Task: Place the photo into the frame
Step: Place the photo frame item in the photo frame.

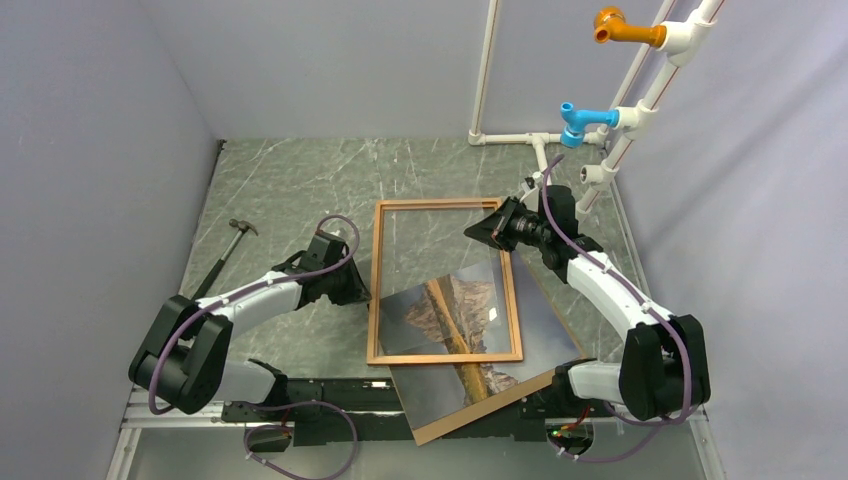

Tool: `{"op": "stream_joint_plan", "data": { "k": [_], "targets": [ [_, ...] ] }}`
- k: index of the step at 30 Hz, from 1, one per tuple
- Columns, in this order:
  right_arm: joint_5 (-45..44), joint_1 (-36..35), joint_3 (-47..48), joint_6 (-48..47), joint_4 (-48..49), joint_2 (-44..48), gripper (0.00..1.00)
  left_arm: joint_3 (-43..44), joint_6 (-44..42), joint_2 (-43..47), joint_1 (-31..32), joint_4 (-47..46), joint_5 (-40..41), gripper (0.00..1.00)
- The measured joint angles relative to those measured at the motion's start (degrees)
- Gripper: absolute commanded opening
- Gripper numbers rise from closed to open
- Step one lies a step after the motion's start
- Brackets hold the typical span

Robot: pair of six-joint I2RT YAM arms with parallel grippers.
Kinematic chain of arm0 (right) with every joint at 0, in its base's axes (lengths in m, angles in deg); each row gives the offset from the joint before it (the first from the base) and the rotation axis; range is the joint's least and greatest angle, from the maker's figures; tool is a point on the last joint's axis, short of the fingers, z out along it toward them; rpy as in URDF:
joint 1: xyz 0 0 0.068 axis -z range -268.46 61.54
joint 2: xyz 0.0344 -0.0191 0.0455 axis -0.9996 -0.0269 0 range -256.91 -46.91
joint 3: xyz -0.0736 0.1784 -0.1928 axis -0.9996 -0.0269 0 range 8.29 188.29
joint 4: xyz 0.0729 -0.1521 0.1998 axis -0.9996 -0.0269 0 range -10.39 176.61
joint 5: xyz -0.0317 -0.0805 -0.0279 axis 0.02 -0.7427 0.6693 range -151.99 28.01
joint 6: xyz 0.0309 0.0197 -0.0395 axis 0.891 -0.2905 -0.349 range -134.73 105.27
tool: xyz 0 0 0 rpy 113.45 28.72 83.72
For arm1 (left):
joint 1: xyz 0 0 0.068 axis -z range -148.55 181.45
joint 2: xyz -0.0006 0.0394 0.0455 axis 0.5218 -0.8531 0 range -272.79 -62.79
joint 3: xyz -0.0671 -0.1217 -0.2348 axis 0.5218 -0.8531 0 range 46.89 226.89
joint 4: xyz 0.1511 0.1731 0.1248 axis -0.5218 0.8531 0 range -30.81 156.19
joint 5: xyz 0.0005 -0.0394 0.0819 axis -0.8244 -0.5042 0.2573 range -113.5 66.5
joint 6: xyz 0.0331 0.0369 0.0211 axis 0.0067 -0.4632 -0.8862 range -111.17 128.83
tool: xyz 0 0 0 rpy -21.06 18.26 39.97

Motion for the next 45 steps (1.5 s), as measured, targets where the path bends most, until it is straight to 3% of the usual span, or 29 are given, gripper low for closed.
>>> {"op": "stream_joint_plan", "data": {
  "k": [33,45],
  "targets": [
    [1.6,-0.2,0.1,-5.4,4.2,2.7,0.0,1.4,-0.6,-1.6,0.4,0.0,-0.1,0.2],
    [1.3,-0.2,2.6,-8.6,0.7,0.7,0.0,1.6,-1.0,-1.8,0.5,0.0,-0.2,0.2]
  ]
}}
